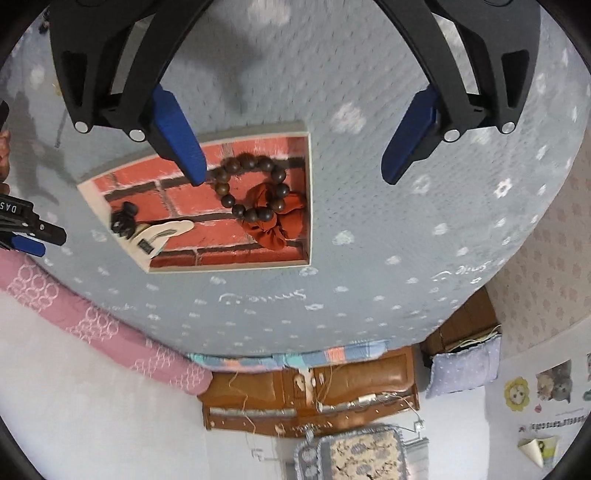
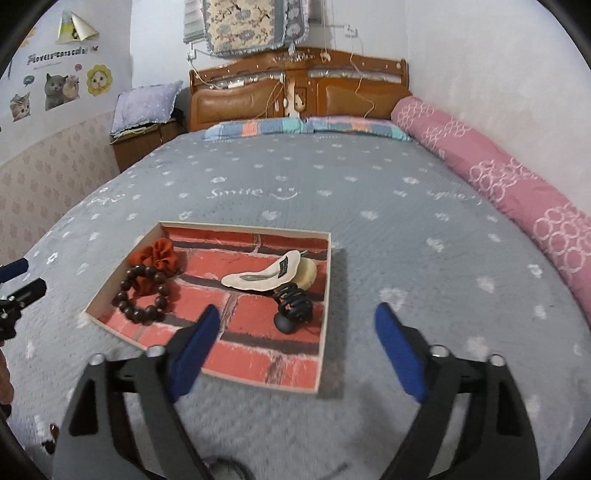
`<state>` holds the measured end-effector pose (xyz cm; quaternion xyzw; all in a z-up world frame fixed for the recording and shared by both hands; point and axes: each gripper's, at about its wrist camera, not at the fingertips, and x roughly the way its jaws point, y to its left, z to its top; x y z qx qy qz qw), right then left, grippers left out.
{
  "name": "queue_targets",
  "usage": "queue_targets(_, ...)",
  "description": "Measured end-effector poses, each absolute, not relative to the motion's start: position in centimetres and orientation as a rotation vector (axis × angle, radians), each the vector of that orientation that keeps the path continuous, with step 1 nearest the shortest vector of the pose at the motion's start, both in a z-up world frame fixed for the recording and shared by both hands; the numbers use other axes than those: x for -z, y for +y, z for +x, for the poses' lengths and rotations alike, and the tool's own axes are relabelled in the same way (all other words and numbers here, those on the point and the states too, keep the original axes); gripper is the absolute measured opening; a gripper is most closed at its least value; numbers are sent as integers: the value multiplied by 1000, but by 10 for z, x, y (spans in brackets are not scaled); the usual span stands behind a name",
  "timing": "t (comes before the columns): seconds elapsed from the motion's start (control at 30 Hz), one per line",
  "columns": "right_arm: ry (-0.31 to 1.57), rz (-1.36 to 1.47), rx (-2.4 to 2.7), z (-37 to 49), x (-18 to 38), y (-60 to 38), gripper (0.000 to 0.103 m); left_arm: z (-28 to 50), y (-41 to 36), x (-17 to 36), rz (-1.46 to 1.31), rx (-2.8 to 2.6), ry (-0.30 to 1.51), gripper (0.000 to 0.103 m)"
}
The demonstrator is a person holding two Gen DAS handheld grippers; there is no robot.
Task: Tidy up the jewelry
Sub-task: 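Move both tools back over the remaining jewelry on the blanket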
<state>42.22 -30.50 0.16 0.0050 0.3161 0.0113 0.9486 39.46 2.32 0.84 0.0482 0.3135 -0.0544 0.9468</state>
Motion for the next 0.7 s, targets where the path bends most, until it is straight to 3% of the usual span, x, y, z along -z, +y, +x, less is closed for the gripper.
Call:
queue_targets(0.37,612,-55,6,326,-18,-297,87,292,65,-10,47,66,636,98)
queue_targets(0.7,667,-37,-24,244,20,-287,87,235,79,28,49,35,695,98)
